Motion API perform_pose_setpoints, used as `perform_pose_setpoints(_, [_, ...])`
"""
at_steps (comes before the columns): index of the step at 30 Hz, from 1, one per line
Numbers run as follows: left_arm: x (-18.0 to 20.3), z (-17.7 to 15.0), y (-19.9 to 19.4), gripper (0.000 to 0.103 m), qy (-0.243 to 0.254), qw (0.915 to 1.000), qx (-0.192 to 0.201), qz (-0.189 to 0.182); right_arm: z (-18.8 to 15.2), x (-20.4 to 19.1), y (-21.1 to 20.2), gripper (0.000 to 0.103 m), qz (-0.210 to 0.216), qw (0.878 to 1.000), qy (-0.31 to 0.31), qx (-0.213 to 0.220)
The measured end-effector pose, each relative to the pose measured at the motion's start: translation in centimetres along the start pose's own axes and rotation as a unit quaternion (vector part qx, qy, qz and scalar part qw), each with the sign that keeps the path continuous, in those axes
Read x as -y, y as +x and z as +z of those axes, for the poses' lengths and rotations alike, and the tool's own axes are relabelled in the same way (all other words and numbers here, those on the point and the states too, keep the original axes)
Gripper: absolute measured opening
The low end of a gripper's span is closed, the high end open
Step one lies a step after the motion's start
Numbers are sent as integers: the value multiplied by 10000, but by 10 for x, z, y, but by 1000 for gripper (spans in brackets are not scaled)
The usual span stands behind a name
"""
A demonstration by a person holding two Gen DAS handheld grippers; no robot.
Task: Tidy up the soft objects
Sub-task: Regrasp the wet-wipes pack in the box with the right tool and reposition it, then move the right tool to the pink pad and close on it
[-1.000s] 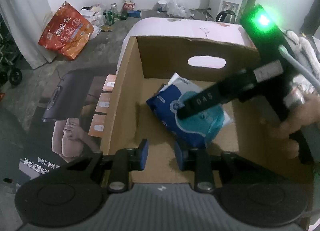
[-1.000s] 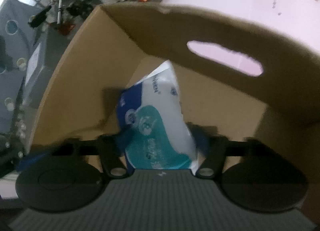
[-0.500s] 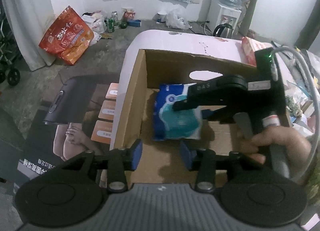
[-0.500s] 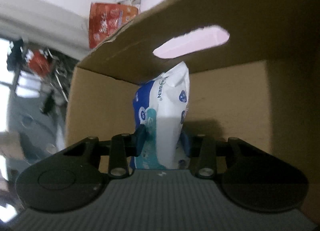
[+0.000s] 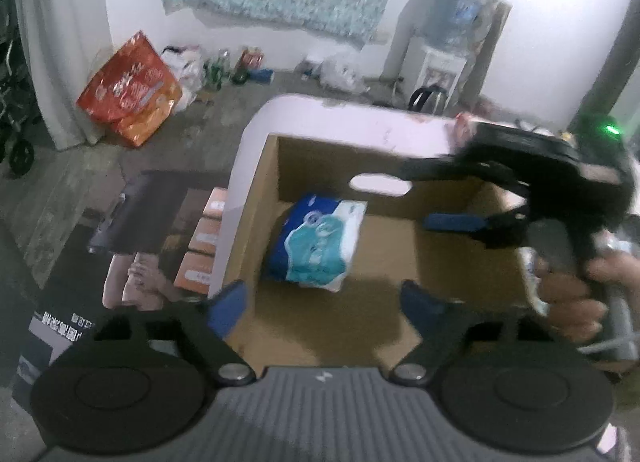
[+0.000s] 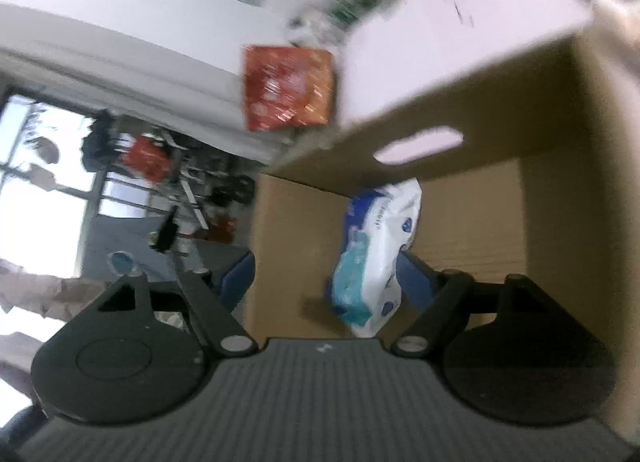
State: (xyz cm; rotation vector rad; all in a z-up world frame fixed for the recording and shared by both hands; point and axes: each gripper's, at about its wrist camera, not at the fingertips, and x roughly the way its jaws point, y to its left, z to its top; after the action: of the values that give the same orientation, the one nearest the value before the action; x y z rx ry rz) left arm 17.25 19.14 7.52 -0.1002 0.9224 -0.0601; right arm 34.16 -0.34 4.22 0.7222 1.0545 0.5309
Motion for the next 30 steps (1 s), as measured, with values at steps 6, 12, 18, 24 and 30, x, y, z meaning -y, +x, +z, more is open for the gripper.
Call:
perform_pose_setpoints(6, [29, -12, -41, 94, 251, 9993, 252, -62, -22, 8, -138, 81, 615, 9959, -563, 351])
perform_pose_setpoints(12, [79, -38, -73, 97, 575, 9968, 447, -316, -64, 58, -312, 84, 611, 9856, -964, 1250])
perform_pose_setpoints(18, [153, -70, -85, 97, 1025, 9910, 689, -517, -134, 140, -424, 87, 79, 9749, -808, 2073])
perform_pose_setpoints(24, [251, -85, -68, 97, 2016, 9756, 660, -566, -167, 198, -435, 87, -469, 9728, -567, 2195])
perform_pose_setpoints(30, [336, -61, -8, 97, 2702, 9614, -105, -512, -164, 247, -386, 87, -352, 9748, 83, 2199])
